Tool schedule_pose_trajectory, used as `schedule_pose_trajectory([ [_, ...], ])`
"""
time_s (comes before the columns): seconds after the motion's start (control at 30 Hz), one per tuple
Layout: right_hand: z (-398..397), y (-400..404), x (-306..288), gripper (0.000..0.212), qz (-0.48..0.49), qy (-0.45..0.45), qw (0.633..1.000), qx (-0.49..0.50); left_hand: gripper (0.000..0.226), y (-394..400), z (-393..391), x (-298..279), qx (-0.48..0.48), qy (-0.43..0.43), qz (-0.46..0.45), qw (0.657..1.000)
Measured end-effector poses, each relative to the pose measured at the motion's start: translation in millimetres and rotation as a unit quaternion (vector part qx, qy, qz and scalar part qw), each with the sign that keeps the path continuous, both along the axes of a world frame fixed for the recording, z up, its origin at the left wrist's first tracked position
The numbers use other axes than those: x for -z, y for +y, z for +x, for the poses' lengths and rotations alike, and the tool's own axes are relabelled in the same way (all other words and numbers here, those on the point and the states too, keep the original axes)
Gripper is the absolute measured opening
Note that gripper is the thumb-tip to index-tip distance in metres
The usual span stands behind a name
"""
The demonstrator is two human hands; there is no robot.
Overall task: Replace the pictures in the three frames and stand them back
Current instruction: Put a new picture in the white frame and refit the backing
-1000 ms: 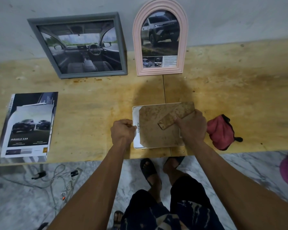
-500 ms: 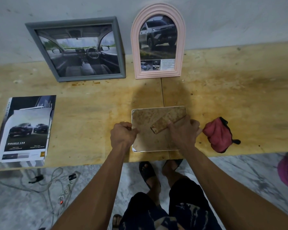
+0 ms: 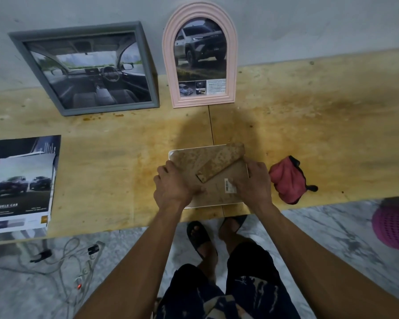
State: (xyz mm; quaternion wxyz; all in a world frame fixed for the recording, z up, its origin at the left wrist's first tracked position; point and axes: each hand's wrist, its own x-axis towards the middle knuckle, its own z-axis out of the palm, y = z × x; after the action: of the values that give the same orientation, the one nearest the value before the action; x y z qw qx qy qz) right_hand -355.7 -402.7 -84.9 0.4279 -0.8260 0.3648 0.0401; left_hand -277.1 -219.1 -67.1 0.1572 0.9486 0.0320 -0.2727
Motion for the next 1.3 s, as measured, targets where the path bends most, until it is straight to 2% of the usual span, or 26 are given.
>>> schedule_pose_trajectory([
  [0.23, -3.3, -1.2, 6.0, 0.042, 0.007, -0.043, 0.999, -0.011, 0.113, -9.3, 1.6, -6.4, -0.004, 0.001, 0.017, 1.000],
  [0.3, -5.3, -1.8, 6.4, 0.041, 0.022, -0.054, 0.998, -0.007, 0.115, -10.5, 1.8, -7.8, -0.003, 0.006, 0.018, 1.000],
  [0.37, -4.9, -4.0, 5.2, 0.057, -0.029, -0.030, 0.998, -0.038, 0.116, -10.8, 1.9, -7.8, -0.006, 0.013, 0.014, 1.000],
  [0.43, 3.3, -9.3, -0.5, 0.086, -0.057, -0.018, 0.995, -0.079, 0.117, -10.7, 1.7, -6.4, -0.011, 0.013, 0.004, 1.000],
  [0.5, 14.5, -13.7, -3.0, 0.099, -0.108, 0.013, 0.978, -0.178, 0.118, -9.7, 1.4, -4.5, -0.010, 0.010, -0.006, 1.000],
  [0.6, 22.0, -10.3, -4.6, 0.091, -0.125, 0.081, 0.958, -0.247, 0.112, -6.7, 1.1, -2.8, 0.000, 0.008, -0.008, 1.000],
  [0.73, 19.6, -3.8, -2.5, 0.094, -0.143, 0.087, 0.955, -0.243, 0.110, -5.9, 4.2, -0.3, 0.008, 0.022, -0.004, 1.000],
  [0.97, 21.8, -4.1, 0.4, 0.093, -0.127, 0.086, 0.961, -0.228, 0.127, -4.0, 4.3, -2.1, 0.039, 0.027, 0.006, 0.999],
  [1.07, 16.9, -9.9, 1.8, 0.096, -0.138, 0.089, 0.951, -0.263, 0.126, -2.9, 3.3, -3.1, 0.038, 0.022, 0.006, 0.999],
  [1.17, 5.6, -25.1, 6.0, 0.099, -0.076, 0.075, 0.955, -0.276, 0.127, -1.7, 3.7, -3.6, 0.040, 0.029, 0.005, 0.999],
  [1.23, -3.5, -30.3, 8.3, 0.095, 0.030, 0.010, 0.976, -0.217, 0.127, -0.2, 3.7, -3.3, 0.046, 0.025, 0.002, 0.999],
  [1.3, -9.6, -31.7, 13.4, 0.087, 0.075, -0.030, 0.983, -0.164, 0.127, 0.9, 5.1, -2.6, 0.049, 0.026, 0.002, 0.998],
])
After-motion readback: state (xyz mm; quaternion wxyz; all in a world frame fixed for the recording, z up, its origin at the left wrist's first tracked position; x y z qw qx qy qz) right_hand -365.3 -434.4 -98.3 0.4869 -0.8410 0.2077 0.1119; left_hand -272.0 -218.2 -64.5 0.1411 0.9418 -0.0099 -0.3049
